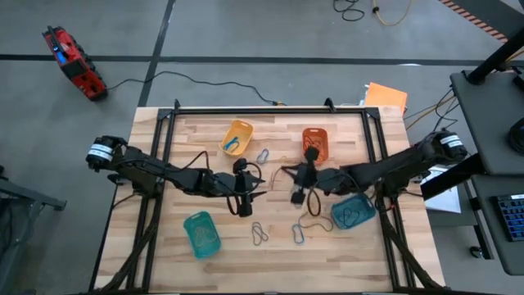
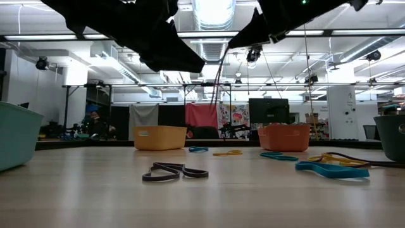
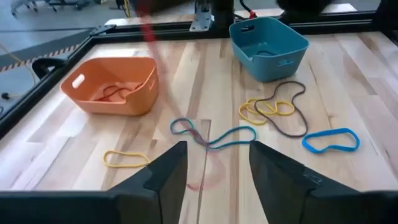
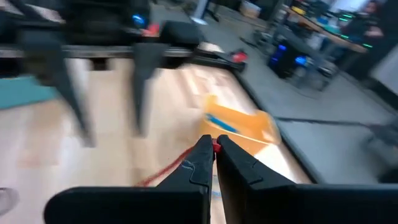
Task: Sort rubber bands into baskets
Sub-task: Put the red rubber band into the orange bin
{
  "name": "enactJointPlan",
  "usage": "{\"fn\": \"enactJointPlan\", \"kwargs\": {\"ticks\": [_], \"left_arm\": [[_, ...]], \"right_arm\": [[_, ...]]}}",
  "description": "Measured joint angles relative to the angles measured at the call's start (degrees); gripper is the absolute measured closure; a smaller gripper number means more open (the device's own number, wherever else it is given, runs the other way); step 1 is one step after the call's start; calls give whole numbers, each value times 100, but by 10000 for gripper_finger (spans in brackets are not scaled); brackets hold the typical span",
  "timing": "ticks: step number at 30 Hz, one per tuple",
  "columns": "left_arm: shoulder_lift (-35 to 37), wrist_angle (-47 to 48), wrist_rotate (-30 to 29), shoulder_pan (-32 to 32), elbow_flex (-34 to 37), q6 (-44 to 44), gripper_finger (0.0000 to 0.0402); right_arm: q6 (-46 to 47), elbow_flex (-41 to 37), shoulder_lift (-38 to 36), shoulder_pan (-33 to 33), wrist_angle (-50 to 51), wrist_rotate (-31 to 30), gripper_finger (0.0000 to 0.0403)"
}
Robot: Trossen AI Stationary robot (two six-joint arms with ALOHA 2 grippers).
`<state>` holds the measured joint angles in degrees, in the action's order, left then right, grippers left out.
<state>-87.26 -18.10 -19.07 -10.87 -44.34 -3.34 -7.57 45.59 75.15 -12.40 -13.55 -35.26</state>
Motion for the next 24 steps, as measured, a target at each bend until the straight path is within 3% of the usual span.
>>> {"fn": "enactJointPlan", "kwargs": {"ticks": [14,24], "left_arm": [[2,39,-6,0,0,-327,249],[2,39,-5,0,0,-360,249]], "right_arm": [[-58,354,-609,1433,2327,-1335,394],[1732,366,-607,1846,3936,-1532,394]]}}
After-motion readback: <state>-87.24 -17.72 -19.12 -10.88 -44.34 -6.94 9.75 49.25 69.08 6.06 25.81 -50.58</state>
